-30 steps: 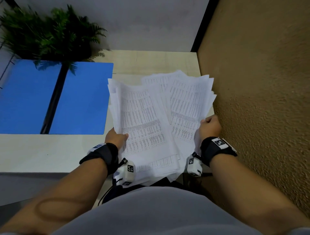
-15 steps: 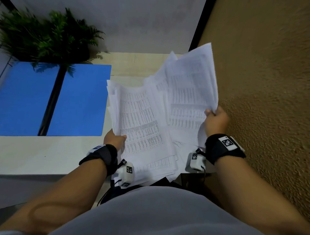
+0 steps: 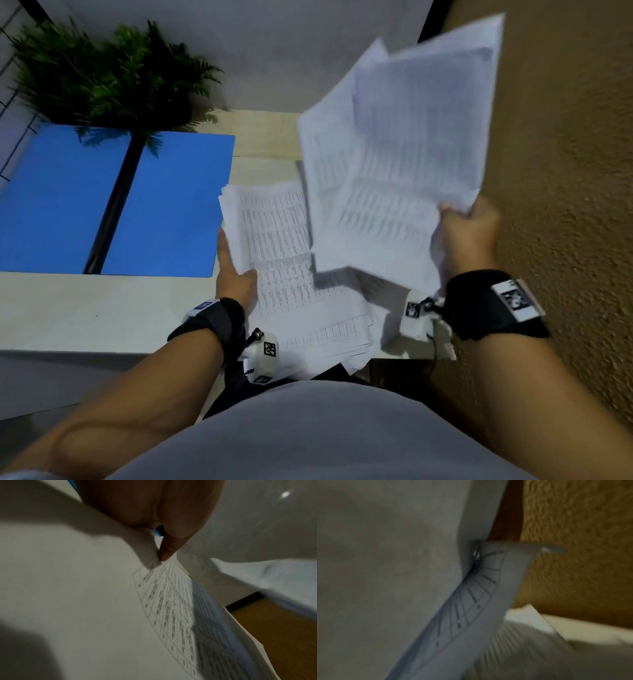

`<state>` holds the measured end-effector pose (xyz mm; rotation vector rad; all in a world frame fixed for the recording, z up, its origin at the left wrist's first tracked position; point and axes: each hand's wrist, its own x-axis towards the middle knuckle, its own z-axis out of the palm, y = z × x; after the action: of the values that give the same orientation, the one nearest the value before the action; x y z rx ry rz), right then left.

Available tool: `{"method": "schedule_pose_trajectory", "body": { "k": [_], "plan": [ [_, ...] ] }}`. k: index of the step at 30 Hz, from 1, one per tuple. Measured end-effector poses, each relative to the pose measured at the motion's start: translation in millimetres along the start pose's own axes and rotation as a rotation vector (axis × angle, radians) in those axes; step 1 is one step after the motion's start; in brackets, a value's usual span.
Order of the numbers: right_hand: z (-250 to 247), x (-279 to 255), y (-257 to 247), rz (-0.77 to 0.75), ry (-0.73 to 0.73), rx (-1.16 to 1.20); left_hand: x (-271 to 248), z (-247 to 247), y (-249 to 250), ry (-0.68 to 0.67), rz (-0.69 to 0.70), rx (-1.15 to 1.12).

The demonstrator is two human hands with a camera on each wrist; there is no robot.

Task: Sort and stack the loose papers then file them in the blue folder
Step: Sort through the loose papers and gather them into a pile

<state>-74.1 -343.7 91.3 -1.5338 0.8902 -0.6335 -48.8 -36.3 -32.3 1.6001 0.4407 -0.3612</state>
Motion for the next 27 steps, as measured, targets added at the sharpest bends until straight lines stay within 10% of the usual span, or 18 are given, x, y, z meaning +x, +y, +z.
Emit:
{"method": "schedule_pose_trajectory", "body": {
  "k": [8,14,19,27],
  "plan": [
    [9,-51,111,0.368,-0.595,-0.490,7,1,-4,-0.016,-0.093,0.041],
    [1,-28,97,0.156,-0.479,-0.531,17,-4,-6,0.179,-0.121,0.101],
    [4,-13,89,0.068,-0.572,-0.616,32,-12,-5,0.088,-0.198,0.120],
    [51,-45,108,0.230,-0.579,-0.505,21,13,22,0.181,-0.147,0.302]
  ]
}}
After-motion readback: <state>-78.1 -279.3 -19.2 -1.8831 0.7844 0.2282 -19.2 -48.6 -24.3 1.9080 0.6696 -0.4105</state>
